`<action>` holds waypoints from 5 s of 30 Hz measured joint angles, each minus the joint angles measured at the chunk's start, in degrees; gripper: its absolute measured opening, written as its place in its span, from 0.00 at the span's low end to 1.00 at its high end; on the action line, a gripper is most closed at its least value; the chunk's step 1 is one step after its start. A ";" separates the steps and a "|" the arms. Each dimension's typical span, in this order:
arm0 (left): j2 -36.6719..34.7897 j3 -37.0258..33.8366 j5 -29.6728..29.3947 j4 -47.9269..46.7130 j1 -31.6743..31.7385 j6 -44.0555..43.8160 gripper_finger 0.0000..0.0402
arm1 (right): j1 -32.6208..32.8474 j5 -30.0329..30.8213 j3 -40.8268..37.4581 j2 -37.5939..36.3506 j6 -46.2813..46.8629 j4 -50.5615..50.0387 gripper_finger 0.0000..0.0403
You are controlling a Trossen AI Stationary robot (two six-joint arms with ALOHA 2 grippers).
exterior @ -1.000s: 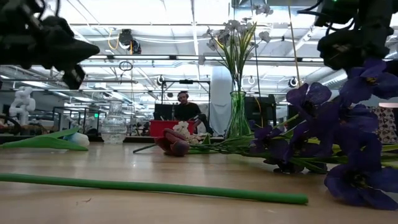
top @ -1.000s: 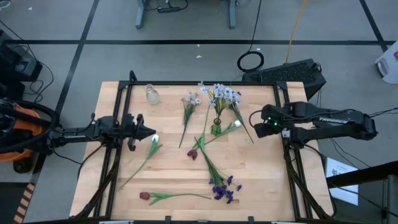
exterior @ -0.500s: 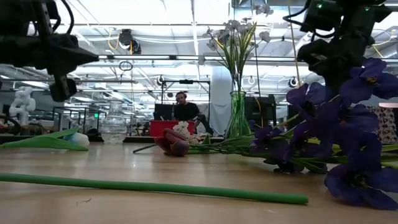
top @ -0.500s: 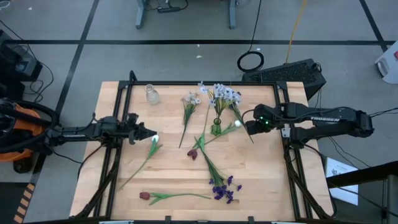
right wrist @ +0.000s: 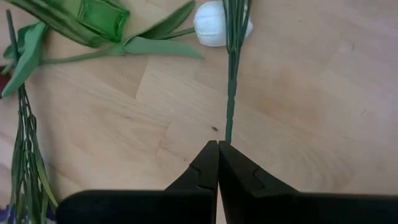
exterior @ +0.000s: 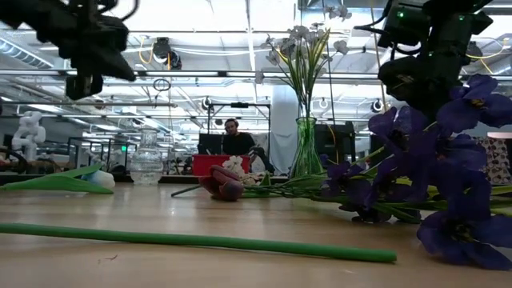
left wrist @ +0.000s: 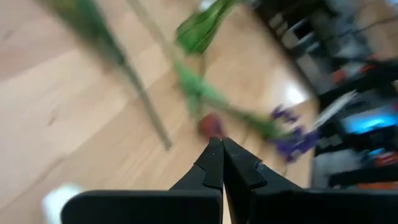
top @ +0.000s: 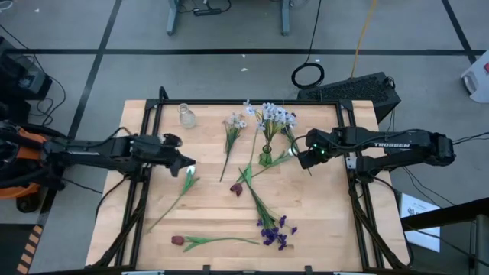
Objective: Sort flowers into vase by color
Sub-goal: Put the bottom white flower into the green vase
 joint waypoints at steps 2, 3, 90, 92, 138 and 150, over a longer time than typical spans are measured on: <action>5.01 3.43 2.11 -5.39 -0.53 -0.16 0.00 | 0.00 -0.89 0.00 -0.14 -0.96 -0.54 0.00; 7.26 5.03 3.08 -8.06 -1.07 -0.70 0.00 | -0.02 -1.70 0.00 -0.22 -1.29 -0.87 0.00; 44.50 17.62 -26.50 91.37 -3.85 40.55 0.03 | 37.22 16.88 0.00 -6.73 19.92 -0.77 0.00; 47.50 17.60 -26.46 93.53 -3.47 40.38 0.03 | 37.22 16.88 0.00 -6.73 19.04 -0.75 0.00; 62.66 28.15 -27.22 73.00 -2.81 37.45 0.07 | 37.20 18.65 0.00 -6.75 9.47 -0.07 0.00; 62.66 32.88 -29.26 57.24 -2.52 37.19 0.10 | 37.20 18.43 0.00 -6.75 9.73 1.00 0.00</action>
